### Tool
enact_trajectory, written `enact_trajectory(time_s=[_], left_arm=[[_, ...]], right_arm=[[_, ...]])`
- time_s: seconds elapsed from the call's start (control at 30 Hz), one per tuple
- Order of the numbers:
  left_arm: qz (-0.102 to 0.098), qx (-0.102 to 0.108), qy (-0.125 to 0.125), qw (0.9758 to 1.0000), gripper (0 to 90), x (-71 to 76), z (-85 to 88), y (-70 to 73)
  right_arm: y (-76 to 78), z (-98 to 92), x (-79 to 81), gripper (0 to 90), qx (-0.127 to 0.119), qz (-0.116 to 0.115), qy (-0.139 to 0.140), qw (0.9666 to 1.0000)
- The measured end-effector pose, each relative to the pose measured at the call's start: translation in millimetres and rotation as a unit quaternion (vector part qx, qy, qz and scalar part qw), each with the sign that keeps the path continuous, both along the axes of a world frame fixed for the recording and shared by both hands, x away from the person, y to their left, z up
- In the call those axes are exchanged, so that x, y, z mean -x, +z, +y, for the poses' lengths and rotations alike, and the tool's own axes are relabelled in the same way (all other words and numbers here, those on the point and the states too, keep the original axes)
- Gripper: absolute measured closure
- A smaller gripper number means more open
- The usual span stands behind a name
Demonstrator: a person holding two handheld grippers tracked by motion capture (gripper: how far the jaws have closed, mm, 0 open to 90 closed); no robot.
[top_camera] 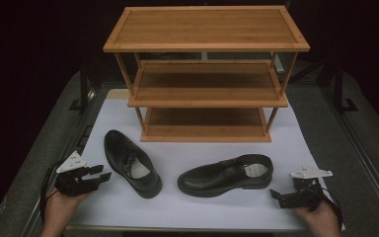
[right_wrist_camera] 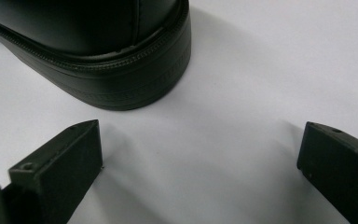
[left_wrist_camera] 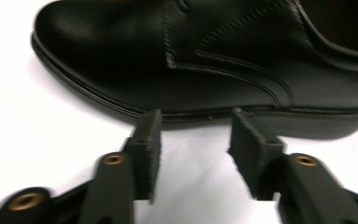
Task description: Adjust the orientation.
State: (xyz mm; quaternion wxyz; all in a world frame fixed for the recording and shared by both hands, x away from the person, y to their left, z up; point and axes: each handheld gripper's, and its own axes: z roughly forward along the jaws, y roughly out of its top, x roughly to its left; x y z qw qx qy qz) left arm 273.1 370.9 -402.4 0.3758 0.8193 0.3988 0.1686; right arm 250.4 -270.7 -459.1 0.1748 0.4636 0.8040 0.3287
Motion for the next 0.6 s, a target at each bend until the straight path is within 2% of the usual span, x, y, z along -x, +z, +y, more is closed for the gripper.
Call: enact_trajectory(time_s=[0.03, 0.2, 0.33, 0.6], left_arm=[[0.002, -0.002, 0.004, 1.0000, 60.5, -2.7, 0.5, 1.9], [0.009, -0.004, 0.007, 0.9999, 77.5, -19.3, 4.4, 11.2], [0.006, -0.010, 0.010, 0.9999, 88.7, -32.2, 6.0, 18.8], [-0.004, -0.025, 0.027, 0.9993, 90.0, -67.6, 11.2, 34.5]], right_arm=[[0.0, 0.0, 0.0, 0.0, 0.000, 0.000, 0.000, 1.0000], [0.0, -0.1, 0.0, 0.0, 0.000, 0.000, 0.000, 1.0000], [0.0, -0.1, 0.0, 0.0, 0.000, 0.000, 0.000, 1.0000], [-0.1, -0.1, 0.0, 0.0, -0.001, 0.000, 0.000, 1.0000]])
